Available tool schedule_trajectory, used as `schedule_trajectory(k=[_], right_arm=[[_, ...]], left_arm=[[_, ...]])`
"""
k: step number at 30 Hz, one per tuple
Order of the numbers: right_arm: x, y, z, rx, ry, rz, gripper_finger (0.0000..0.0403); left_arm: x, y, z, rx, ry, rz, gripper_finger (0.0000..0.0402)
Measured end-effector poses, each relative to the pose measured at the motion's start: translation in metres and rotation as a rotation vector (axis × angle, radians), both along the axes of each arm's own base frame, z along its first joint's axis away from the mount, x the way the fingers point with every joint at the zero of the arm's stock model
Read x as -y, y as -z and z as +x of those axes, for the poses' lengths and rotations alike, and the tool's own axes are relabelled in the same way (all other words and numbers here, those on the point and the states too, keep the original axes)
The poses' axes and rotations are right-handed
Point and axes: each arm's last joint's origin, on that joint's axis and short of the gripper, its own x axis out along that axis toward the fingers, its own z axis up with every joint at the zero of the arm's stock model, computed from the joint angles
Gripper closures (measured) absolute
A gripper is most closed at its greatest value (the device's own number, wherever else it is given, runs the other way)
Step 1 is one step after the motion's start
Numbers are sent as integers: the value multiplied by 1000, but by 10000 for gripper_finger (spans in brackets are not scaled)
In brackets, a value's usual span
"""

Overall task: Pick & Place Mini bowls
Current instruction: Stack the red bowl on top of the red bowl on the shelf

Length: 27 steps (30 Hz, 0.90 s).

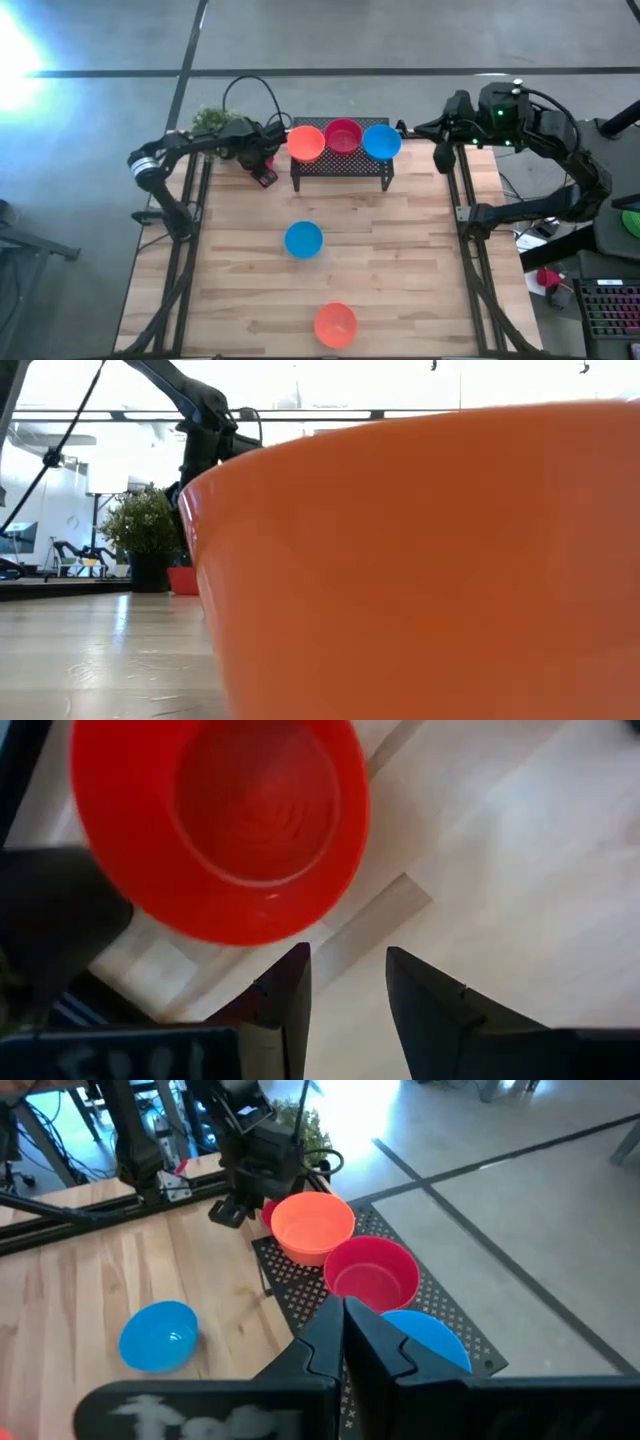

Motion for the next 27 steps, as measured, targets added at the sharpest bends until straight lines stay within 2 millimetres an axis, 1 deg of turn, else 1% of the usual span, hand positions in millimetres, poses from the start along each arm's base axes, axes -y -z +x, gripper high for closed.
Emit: schedule_trajectory(k=[4,12,21,27], right_arm=[[3,3,7,-11,12,27,394],[6,6,14,-22,22,51,394],[6,5,16,-12,22,47,394],[7,1,17,26,20,31,394]], left_arm=[[-3,6,2,-37,88,5,278],[-7,6,4,-40,214,47,278],[-8,22,3,-19,242,75,278],[-9,23,4,-8,239,86,278]])
